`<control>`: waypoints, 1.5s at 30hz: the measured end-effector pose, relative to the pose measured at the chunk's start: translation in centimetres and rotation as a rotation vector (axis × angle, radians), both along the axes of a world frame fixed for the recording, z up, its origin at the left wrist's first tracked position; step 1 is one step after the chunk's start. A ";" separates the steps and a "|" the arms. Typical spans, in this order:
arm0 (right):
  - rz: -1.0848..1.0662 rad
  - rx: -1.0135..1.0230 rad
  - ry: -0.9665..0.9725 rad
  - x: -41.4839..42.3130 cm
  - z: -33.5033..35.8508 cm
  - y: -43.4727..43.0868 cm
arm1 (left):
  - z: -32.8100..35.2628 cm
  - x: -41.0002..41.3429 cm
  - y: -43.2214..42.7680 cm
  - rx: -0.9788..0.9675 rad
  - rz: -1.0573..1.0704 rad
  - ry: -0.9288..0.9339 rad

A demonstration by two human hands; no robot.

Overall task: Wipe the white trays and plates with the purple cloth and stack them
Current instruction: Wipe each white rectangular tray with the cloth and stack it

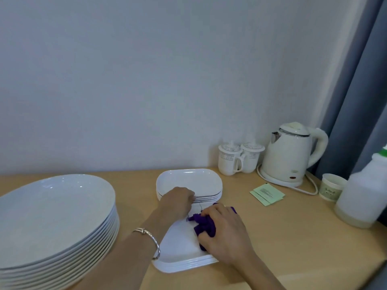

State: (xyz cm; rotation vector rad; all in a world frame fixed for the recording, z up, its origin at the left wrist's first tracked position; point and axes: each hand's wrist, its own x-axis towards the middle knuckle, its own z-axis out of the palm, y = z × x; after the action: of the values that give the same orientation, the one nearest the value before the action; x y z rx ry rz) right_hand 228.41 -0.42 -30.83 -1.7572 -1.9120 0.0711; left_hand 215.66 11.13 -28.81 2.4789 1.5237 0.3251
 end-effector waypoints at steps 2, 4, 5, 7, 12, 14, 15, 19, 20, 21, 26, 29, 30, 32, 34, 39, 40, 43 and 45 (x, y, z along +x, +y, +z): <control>0.000 -0.016 -0.008 -0.1 0.3 -0.1 | 0.4 0.0 -0.3 -0.010 -0.013 0.024; -0.002 -0.028 -0.014 -0.1 0.5 -0.2 | 1.0 -0.4 -1.1 0.023 -0.019 0.050; 0.000 -0.040 -0.014 -0.1 0.6 -0.2 | 1.1 -0.9 -1.6 0.036 -0.017 0.016; 0.014 -0.075 -0.005 -0.1 0.8 -0.3 | 0.7 -2.5 -2.7 0.050 0.006 -0.134; 0.017 -0.215 0.026 -0.3 1.3 0.0 | -1.8 -8.0 -7.1 -0.108 -0.014 -0.367; -0.011 -0.234 -0.022 -1.0 1.2 0.5 | -1.9 -9.3 -8.5 -0.253 -0.122 -0.433; -0.034 -0.229 -0.046 -1.5 1.0 1.0 | -1.8 -9.6 -8.9 -0.304 -0.160 -0.494; -0.112 -0.157 -0.054 -4.5 0.5 2.7 | -1.0 -9.8 -9.6 -0.340 -0.230 -0.537; -0.081 -0.136 -0.060 -5.5 0.3 3.1 | -0.9 -9.8 -9.6 -0.329 -0.235 -0.524; -0.017 -0.117 -0.053 -6.5 0.3 3.2 | -1.0 -9.8 -9.5 -0.316 -0.216 -0.499; 0.426 -0.209 0.189 -7.7 1.9 1.0 | -2.0 -9.6 -9.5 -0.253 -0.035 -0.406; 0.411 -0.424 0.238 -3.9 3.6 -0.6 | -1.3 -9.6 -9.8 -0.218 -0.064 -0.440; 0.367 -0.453 0.200 -2.2 3.7 -0.8 | -1.1 -9.7 -9.8 -0.209 -0.077 -0.429; 0.277 -0.393 0.105 0.4 3.7 -0.9 | -0.9 -9.7 -9.6 -0.180 -0.090 -0.419; 0.168 -0.328 0.064 1.2 3.1 -0.3 | -1.5 -9.9 -9.2 -0.186 -0.084 -0.419; -0.091 -0.179 -0.114 -4.0 0.8 1.7 | -1.0 -9.6 -9.6 -0.217 -0.154 -0.502; -0.037 -0.143 -0.092 -5.2 0.7 1.9 | -1.3 -9.5 -9.4 -0.231 -0.166 -0.532; 0.263 -0.148 0.091 -7.6 1.7 1.4 | -2.7 -9.6 -8.8 -0.300 -0.127 -0.620; 0.419 -0.223 0.204 -7.8 2.8 0.7 | -3.9 -10.0 -8.7 -0.319 -0.065 -0.622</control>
State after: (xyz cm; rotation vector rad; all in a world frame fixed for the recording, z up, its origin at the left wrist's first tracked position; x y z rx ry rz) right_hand 220.64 0.28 -28.08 -1.3864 -2.1480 0.6109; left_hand 205.67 2.42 -32.72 1.9210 1.1264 0.7003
